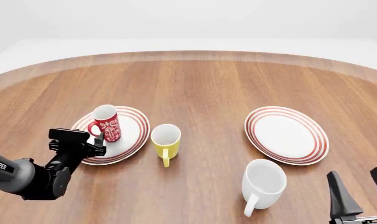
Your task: Put the red mug on the left plate.
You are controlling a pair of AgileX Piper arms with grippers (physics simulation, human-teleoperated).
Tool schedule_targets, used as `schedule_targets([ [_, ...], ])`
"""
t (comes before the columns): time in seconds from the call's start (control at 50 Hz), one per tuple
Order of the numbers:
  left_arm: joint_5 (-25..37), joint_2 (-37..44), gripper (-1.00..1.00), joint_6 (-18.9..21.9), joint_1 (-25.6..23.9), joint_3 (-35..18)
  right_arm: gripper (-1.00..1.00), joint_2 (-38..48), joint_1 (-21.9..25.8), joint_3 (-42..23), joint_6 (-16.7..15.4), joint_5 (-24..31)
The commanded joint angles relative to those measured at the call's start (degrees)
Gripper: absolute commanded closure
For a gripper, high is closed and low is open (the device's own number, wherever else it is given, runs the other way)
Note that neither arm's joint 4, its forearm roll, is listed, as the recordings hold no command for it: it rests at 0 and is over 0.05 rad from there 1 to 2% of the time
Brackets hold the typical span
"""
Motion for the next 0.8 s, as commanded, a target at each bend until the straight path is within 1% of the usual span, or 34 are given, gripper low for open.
schedule_targets([
  [0.02, 0.32, -0.32, -1.00, -0.31, -0.40, -0.01, -1.00, 0.00, -0.06, 0.03, -0.06, -0.12],
  [0.08, 0.44, -0.47, -1.00, -0.42, -0.54, -0.04, -1.00, 0.01, -0.09, -1.29, -0.04, 1.19],
  [0.1, 0.48, -0.55, -1.00, -0.54, -0.65, 0.02, -1.00, 0.00, -0.09, -0.12, -0.05, 0.02],
  [0.14, 0.46, -0.75, -1.00, -0.75, -1.04, 0.26, -1.00, 0.00, -0.09, 0.01, -0.04, -0.10],
  [0.34, -0.17, -1.32, -1.00, -1.15, -1.77, 1.44, -1.00, 0.00, -0.08, 0.05, -0.07, -0.14],
  [0.8, 0.83, -3.69, -1.00, -1.84, -3.19, 2.30, -1.00, 0.00, -0.06, 0.07, -0.11, -0.13],
])
